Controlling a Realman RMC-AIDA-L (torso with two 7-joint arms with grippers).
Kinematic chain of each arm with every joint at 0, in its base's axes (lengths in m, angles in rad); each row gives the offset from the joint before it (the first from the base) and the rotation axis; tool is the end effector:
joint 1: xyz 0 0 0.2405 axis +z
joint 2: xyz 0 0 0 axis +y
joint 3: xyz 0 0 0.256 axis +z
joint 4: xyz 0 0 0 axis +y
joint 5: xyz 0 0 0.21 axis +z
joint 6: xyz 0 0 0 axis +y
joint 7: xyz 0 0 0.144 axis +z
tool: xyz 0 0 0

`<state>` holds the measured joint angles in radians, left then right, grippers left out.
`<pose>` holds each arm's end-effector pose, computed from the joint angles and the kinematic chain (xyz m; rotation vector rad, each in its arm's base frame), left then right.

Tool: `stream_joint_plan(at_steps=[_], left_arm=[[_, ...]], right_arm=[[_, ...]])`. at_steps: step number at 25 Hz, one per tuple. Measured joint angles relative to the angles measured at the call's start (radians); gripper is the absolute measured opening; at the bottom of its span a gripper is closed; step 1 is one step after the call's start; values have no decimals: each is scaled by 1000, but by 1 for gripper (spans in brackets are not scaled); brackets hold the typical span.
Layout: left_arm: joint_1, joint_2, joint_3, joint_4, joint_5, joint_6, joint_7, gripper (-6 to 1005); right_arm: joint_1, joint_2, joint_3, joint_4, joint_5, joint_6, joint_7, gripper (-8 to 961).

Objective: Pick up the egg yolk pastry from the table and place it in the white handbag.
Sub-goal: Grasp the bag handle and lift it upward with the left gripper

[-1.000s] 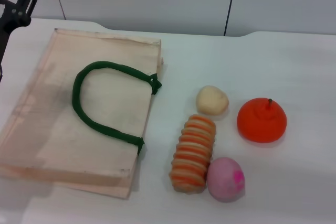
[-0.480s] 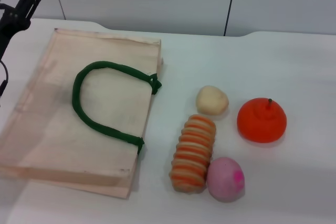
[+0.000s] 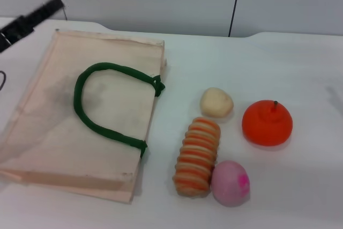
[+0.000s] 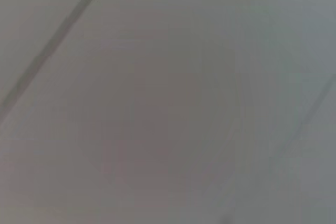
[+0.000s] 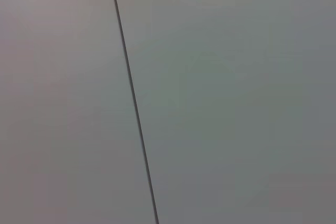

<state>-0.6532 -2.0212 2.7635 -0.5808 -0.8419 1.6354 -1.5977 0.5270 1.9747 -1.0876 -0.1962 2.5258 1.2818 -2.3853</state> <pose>-0.3101 0.3488 0.0940 -1.9138 -1.0987 -1.2411 0.2932 0.3768 0.0550 -1.7712 0.5306 1.0761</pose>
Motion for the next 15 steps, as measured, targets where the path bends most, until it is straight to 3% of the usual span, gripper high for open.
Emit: stream_joint_plan(at_steps=[2, 6, 15], left_arm=[[-10, 2, 77, -60, 46, 7, -162, 757], [-44, 20, 99, -125, 203, 27, -396, 757], [-113, 49, 100, -230, 542, 109, -583, 757]], right_arm=[[0, 0, 1, 0, -1, 0, 0, 876], [-3, -1, 2, -1, 3, -1, 1, 876], [-6, -2, 3, 3, 8, -3, -8, 876]])
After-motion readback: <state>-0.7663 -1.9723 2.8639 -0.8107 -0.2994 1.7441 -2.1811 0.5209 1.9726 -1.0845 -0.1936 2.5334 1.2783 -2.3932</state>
